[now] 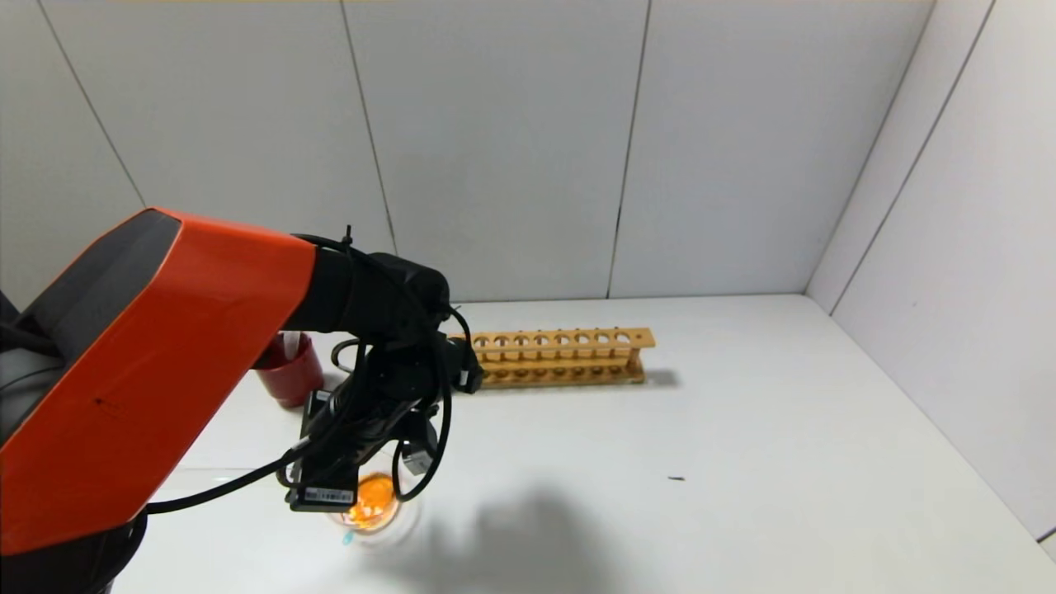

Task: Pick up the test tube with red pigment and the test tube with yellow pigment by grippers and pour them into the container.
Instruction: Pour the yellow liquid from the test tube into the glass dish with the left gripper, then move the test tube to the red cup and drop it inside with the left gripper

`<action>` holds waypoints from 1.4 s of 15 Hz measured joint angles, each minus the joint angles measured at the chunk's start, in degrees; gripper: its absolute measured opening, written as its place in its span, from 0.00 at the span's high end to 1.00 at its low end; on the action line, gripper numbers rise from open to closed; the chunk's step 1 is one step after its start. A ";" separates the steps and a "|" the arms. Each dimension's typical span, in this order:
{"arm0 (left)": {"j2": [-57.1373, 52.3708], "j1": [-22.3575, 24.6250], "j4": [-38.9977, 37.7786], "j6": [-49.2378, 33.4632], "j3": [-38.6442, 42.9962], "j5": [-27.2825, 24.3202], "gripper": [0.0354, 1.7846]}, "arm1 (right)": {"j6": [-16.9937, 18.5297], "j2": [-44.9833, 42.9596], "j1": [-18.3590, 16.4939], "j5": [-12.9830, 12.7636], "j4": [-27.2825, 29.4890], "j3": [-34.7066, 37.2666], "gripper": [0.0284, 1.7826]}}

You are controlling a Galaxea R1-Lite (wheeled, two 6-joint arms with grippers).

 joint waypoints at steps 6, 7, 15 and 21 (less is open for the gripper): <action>-4.90 0.13 -1.10 -5.57 0.94 -4.13 0.84 | -0.02 0.00 -0.02 0.02 0.00 0.00 0.04; -6.19 0.13 -2.65 -7.83 1.82 -6.06 0.84 | 0.00 0.00 0.00 0.00 0.00 0.00 0.04; -17.92 -0.59 -36.66 -24.97 22.77 -4.51 0.84 | -0.02 0.00 0.00 0.02 0.02 0.00 0.04; -28.57 2.39 -51.30 -34.61 27.10 -4.02 0.84 | -0.02 0.00 0.00 0.00 0.02 0.00 0.04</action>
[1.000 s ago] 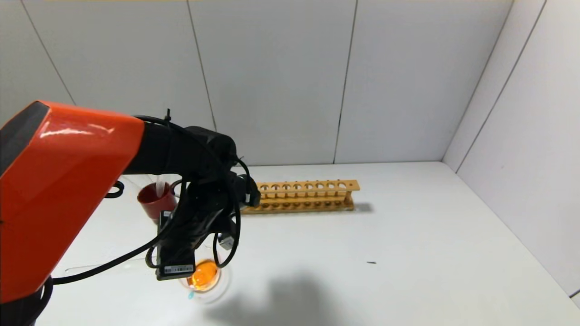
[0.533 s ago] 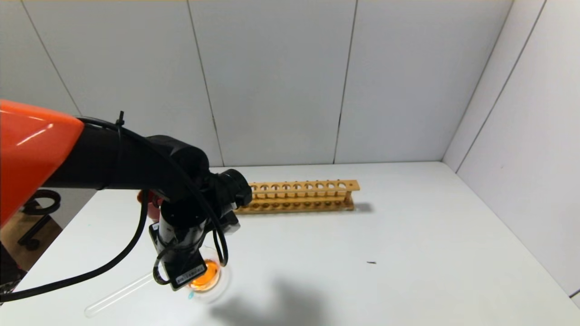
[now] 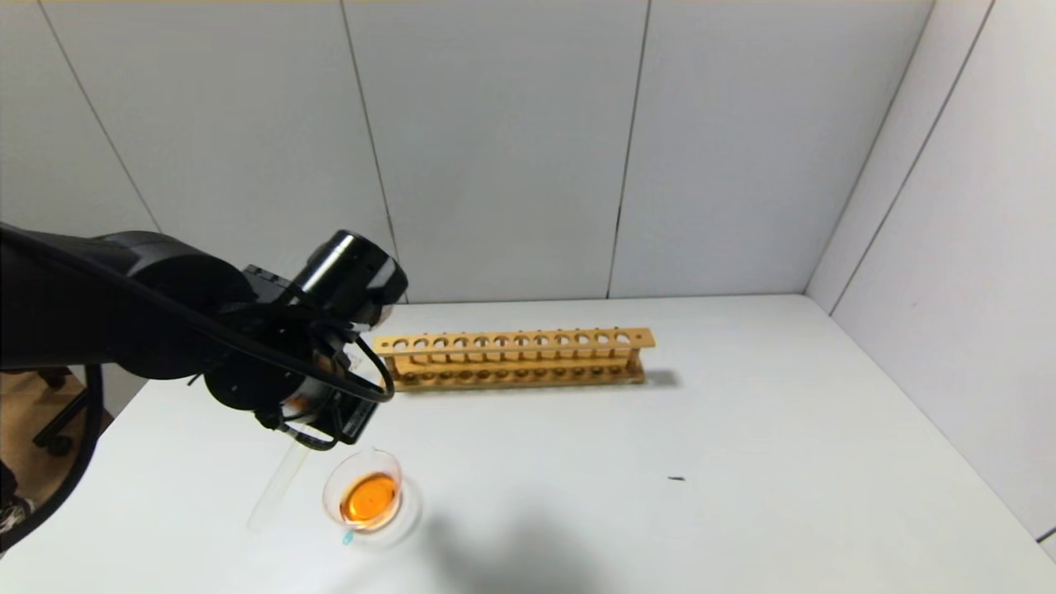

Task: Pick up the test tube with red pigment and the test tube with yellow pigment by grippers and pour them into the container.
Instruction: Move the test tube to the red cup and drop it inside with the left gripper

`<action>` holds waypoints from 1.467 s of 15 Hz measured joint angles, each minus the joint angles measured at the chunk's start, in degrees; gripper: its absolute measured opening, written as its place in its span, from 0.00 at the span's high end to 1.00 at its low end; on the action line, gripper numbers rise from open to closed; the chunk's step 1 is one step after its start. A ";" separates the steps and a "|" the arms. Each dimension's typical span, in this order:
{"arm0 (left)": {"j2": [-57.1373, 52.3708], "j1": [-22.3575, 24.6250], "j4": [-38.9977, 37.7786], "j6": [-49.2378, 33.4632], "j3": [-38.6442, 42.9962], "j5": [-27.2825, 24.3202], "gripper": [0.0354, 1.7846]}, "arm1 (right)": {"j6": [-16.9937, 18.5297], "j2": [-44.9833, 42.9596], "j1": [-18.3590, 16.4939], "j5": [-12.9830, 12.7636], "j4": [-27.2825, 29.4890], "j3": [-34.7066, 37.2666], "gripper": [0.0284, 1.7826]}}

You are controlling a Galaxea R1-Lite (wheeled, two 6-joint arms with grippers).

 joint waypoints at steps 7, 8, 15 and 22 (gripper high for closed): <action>-7.53 6.05 -19.90 -5.60 7.58 0.34 0.84 | 0.00 0.00 0.00 0.00 -0.02 0.00 0.04; -8.14 7.47 -22.95 -5.66 8.27 0.34 0.84 | 0.00 0.00 -0.02 0.02 -0.02 0.00 0.04; -10.26 18.72 -35.19 -5.05 9.51 -0.46 0.84 | 0.00 0.00 -0.02 0.02 -0.02 0.00 0.04; -5.71 28.56 -44.20 -5.07 9.09 -4.60 0.84 | 0.00 0.00 0.00 0.02 -0.02 0.00 0.04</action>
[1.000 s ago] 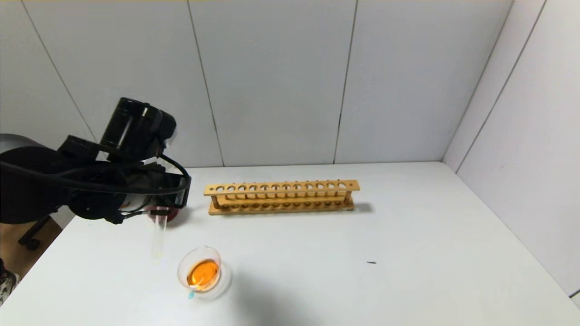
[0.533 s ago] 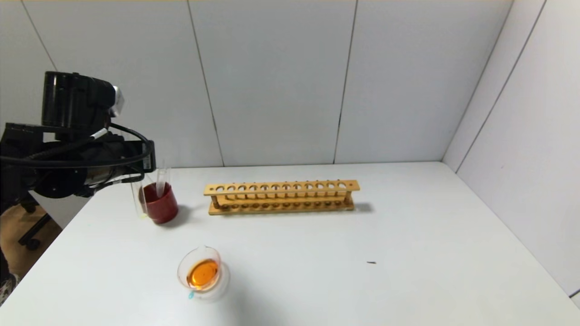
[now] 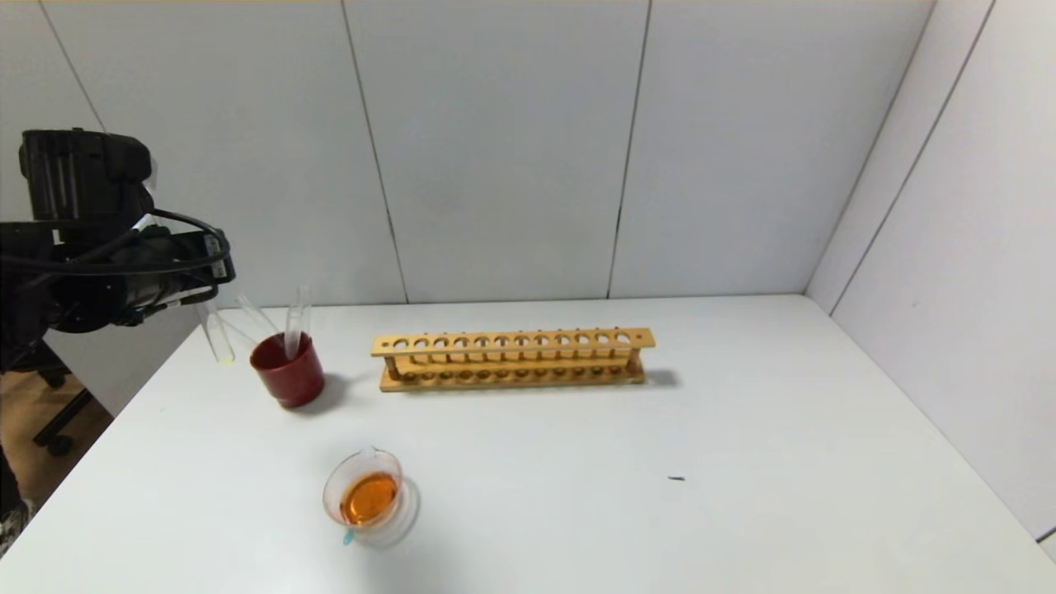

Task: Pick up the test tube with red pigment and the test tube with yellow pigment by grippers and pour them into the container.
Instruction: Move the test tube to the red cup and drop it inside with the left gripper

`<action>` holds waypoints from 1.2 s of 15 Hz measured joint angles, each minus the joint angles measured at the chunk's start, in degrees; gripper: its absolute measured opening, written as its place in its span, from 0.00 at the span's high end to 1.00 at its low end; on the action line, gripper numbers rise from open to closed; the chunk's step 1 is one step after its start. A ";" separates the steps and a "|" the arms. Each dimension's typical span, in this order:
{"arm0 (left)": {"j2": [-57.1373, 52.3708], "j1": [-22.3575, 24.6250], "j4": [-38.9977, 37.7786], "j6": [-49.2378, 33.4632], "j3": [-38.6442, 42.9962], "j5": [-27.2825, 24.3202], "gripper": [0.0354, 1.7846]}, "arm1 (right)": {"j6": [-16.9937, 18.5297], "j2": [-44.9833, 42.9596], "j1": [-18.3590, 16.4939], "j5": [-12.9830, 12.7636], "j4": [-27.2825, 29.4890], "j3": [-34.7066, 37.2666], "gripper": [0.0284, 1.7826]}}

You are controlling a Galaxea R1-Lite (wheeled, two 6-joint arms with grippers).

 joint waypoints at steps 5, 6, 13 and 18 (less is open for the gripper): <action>7.77 4.92 -10.95 0.16 -0.28 -1.40 0.84 | 0.02 0.00 -0.02 0.00 0.02 0.00 0.04; 9.28 5.17 -12.18 0.09 -0.55 -1.44 0.84 | 0.02 0.00 -0.02 -0.02 0.00 0.00 0.04; 15.19 4.97 -15.15 -0.39 -2.15 -1.60 0.84 | 0.02 0.00 -0.02 -0.02 0.00 0.00 0.04; 14.71 2.55 -15.24 -0.59 -1.18 -1.19 0.84 | 0.00 0.00 -0.02 0.00 0.00 0.00 0.04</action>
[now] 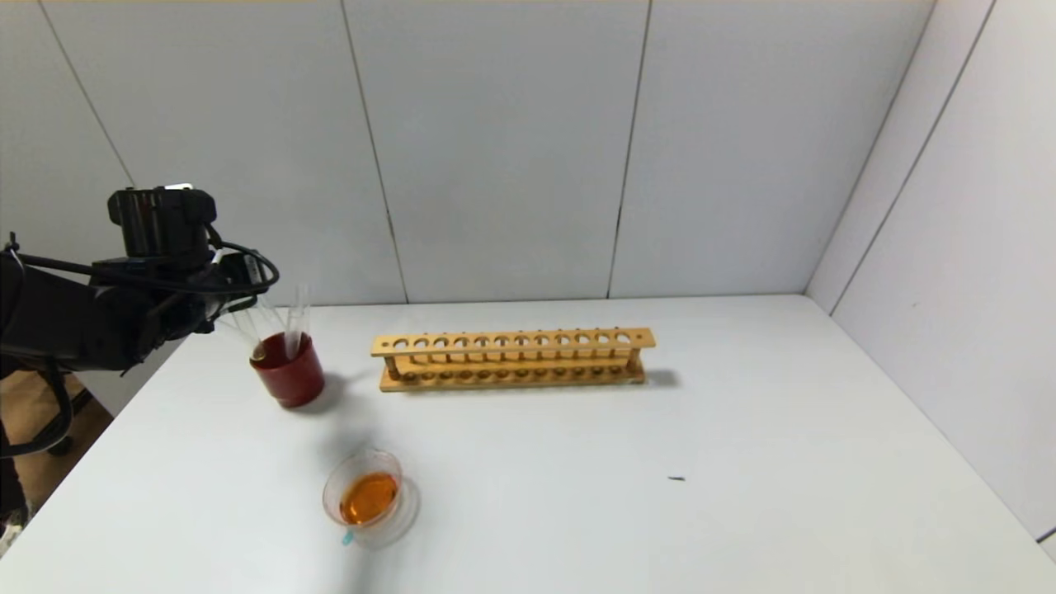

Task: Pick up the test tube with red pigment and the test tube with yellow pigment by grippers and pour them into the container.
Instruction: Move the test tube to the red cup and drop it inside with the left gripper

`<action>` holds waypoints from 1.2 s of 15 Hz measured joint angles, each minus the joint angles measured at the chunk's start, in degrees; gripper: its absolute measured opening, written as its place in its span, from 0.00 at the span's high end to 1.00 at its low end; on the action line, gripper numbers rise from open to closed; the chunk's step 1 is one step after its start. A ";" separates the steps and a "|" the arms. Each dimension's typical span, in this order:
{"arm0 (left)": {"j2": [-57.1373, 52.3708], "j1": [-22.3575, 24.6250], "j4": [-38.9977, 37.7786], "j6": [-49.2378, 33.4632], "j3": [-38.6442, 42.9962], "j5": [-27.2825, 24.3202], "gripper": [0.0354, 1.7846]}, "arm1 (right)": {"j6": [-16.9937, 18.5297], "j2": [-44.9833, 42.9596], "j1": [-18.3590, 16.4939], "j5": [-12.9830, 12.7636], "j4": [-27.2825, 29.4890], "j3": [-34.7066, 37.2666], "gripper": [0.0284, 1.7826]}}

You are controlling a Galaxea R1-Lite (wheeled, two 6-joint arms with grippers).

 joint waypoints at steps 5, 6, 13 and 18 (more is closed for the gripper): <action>0.38 -2.02 -0.72 -0.49 0.05 0.41 0.84 | 0.02 0.00 0.00 -0.02 0.00 0.00 0.04; 0.52 -2.22 -0.77 -0.55 0.24 0.50 0.84 | 0.02 0.00 0.00 -0.02 0.02 0.00 0.04; 1.71 -2.28 -0.85 -1.05 1.79 0.54 0.84 | 0.02 0.00 0.00 0.00 0.02 0.00 0.04; 2.06 -2.13 -5.16 -0.55 3.33 0.59 0.83 | 0.02 0.00 0.00 -0.02 0.00 0.00 0.04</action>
